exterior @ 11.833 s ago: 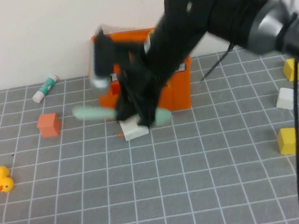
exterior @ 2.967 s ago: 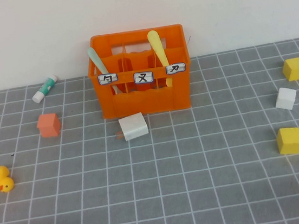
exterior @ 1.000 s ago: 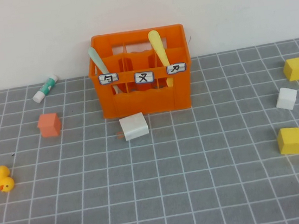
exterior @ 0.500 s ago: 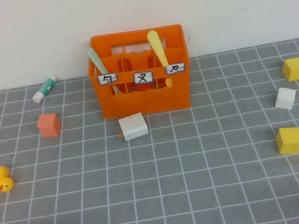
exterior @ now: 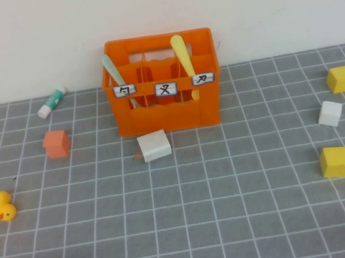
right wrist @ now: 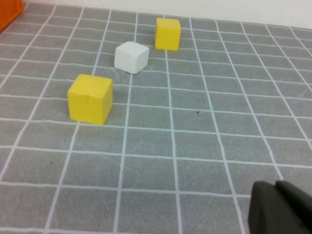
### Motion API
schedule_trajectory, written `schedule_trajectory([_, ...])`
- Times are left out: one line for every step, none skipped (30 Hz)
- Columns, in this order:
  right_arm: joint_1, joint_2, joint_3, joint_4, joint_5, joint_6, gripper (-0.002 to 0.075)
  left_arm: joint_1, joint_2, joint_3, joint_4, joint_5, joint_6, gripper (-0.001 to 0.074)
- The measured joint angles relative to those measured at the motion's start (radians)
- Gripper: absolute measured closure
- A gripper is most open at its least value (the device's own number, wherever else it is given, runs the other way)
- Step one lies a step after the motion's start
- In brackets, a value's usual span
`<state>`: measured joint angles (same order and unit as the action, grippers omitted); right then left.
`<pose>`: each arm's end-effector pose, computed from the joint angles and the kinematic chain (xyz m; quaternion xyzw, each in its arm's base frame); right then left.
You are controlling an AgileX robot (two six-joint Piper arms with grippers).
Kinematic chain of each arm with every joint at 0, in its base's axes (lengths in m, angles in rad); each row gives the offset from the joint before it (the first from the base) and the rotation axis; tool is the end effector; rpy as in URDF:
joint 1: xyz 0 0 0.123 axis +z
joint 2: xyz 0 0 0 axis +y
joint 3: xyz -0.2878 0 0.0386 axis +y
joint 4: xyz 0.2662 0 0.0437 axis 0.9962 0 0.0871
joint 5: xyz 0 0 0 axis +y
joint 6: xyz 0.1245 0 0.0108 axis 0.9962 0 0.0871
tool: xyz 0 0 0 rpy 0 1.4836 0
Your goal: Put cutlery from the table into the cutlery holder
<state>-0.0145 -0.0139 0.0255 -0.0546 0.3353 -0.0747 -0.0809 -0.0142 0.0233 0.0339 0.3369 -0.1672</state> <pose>0.0991 -0.0037 0.1661 -0.0388 0.7916 -0.0500 0.6077 0.0988 -0.0066 0.1667 -0.0249 0.7920 -0.0614 0.6069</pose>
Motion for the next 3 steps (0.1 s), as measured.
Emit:
schedule_trajectory([0.000, 0.000, 0.000, 0.000, 0.000, 0.000, 0.0727, 0.000, 0.000, 0.000, 0.000, 0.000, 0.000, 0.0736])
schedule_trajectory([0.000, 0.000, 0.000, 0.000, 0.000, 0.000, 0.0727, 0.000, 0.000, 0.000, 0.000, 0.000, 0.000, 0.0736])
schedule_trajectory([0.000, 0.000, 0.000, 0.000, 0.000, 0.000, 0.0727, 0.000, 0.000, 0.000, 0.000, 0.000, 0.000, 0.0736])
